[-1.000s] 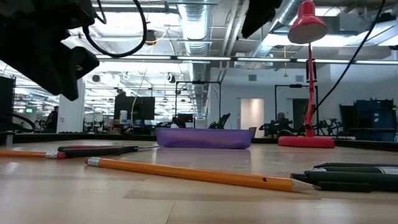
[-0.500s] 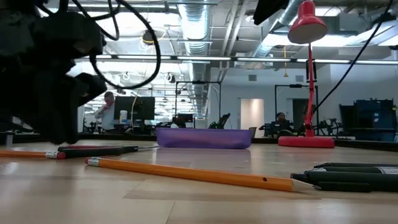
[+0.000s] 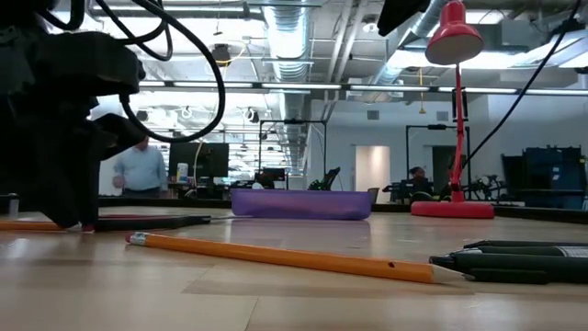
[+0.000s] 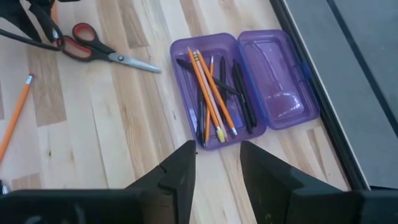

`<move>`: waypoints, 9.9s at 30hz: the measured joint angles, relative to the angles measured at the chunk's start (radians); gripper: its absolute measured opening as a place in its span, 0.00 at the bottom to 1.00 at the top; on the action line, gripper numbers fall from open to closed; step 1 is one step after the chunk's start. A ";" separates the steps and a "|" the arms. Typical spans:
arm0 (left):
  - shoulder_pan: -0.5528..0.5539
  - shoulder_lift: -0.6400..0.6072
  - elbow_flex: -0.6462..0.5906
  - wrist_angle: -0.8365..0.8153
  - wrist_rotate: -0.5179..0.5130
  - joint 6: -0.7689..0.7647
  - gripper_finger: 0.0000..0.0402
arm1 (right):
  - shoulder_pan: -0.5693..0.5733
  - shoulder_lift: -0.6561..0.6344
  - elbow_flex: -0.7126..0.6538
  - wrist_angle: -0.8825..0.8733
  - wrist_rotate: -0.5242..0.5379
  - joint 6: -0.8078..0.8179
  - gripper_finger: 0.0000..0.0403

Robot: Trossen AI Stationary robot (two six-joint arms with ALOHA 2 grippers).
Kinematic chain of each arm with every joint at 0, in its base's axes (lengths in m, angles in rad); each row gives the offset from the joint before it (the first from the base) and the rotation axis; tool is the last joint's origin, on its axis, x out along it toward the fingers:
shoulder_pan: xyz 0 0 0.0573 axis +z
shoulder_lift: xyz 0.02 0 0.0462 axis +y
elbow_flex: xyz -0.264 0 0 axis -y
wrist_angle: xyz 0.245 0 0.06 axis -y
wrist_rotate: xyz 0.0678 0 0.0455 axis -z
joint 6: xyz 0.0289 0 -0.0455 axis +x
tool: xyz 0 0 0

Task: Pick & place school supplies into a supply box
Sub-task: Put the yellow pencil into the purple supply box

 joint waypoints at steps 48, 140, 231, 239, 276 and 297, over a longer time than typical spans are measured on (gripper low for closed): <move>0.020 -0.027 0.010 -0.115 -0.023 0.069 0.20 | -0.002 0.000 0.000 0.007 0.000 0.032 0.30; 0.035 0.035 0.027 -0.149 0.022 0.056 0.02 | -0.009 0.001 0.000 -0.001 -0.005 0.033 0.30; 0.786 -0.047 0.014 -0.273 0.352 0.630 0.23 | 0.090 0.000 0.000 -0.070 -0.001 0.129 0.30; 0.681 -0.045 0.016 -0.265 0.268 0.545 0.03 | 0.089 0.000 0.000 -0.068 0.019 0.129 0.30; 0.703 -0.044 0.376 -0.207 0.169 0.586 0.00 | 0.091 0.000 0.000 -0.067 0.018 0.129 0.30; 0.828 0.226 0.661 -0.031 0.283 0.640 0.00 | 0.103 0.000 0.000 -0.082 0.019 0.146 0.30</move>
